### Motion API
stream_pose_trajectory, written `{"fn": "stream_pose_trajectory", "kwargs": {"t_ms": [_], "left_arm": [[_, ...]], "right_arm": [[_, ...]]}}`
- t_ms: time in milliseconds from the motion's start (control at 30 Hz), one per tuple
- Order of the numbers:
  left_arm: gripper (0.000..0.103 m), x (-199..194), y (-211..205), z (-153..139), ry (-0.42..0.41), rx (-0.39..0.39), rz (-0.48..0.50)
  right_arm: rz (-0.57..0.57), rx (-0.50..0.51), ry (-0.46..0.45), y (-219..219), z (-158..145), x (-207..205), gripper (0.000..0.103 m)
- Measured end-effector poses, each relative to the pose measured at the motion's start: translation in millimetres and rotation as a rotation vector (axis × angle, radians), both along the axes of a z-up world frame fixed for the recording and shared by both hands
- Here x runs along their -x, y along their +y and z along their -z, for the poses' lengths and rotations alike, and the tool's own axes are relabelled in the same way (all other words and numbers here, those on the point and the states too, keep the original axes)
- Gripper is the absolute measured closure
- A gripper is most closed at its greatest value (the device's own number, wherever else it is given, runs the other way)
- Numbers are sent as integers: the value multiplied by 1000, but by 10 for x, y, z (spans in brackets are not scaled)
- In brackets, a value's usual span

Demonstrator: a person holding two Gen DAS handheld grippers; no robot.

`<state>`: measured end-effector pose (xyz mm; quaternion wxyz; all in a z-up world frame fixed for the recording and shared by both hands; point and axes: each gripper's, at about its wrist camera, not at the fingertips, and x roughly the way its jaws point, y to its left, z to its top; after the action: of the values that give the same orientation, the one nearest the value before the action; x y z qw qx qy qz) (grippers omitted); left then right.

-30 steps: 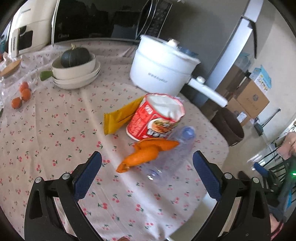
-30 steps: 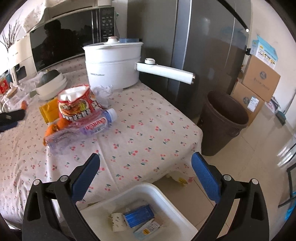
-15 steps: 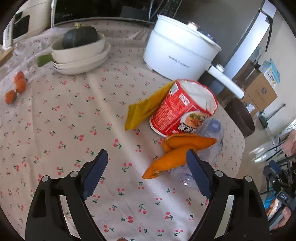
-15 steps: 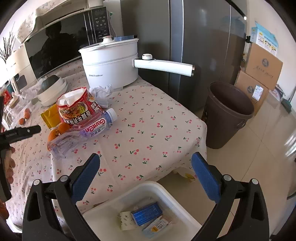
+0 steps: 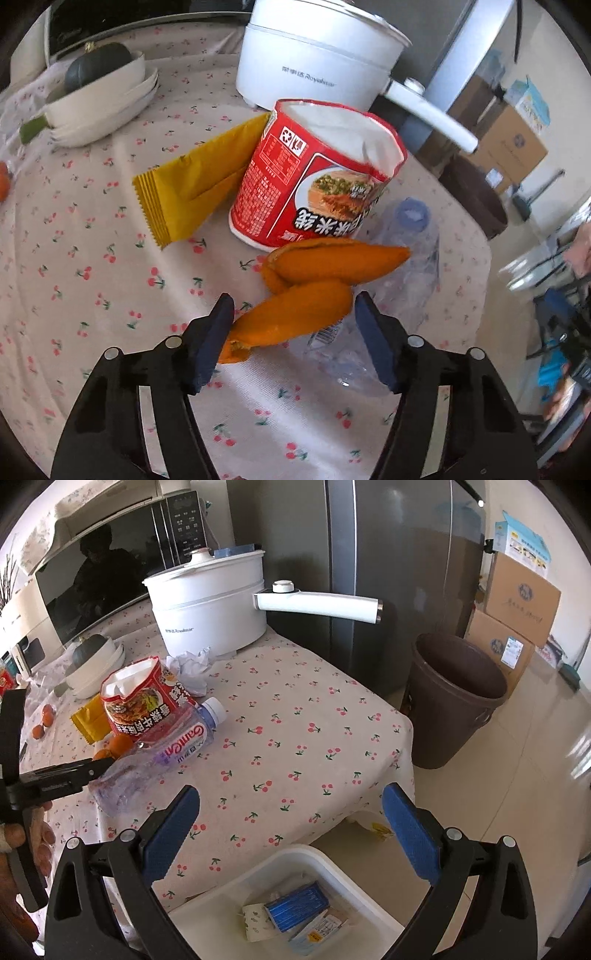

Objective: Collect trash
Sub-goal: 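Grasp the orange peel with the left gripper while the right approaches the water bottle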

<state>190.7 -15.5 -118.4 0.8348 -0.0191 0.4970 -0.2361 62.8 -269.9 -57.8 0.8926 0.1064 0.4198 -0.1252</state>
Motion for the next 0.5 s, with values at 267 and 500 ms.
{"fn": "stream_pose_trajectory", "kwargs": {"t_ms": [267,500], "left_arm": [[71,93,120,-144,-25,20,-25],[79,236,354,-429,-61,87,-102]], "right_arm": [[-12,-14,5,28,10,-60,7],[-76,-184,5,204,89,-334,7]]}}
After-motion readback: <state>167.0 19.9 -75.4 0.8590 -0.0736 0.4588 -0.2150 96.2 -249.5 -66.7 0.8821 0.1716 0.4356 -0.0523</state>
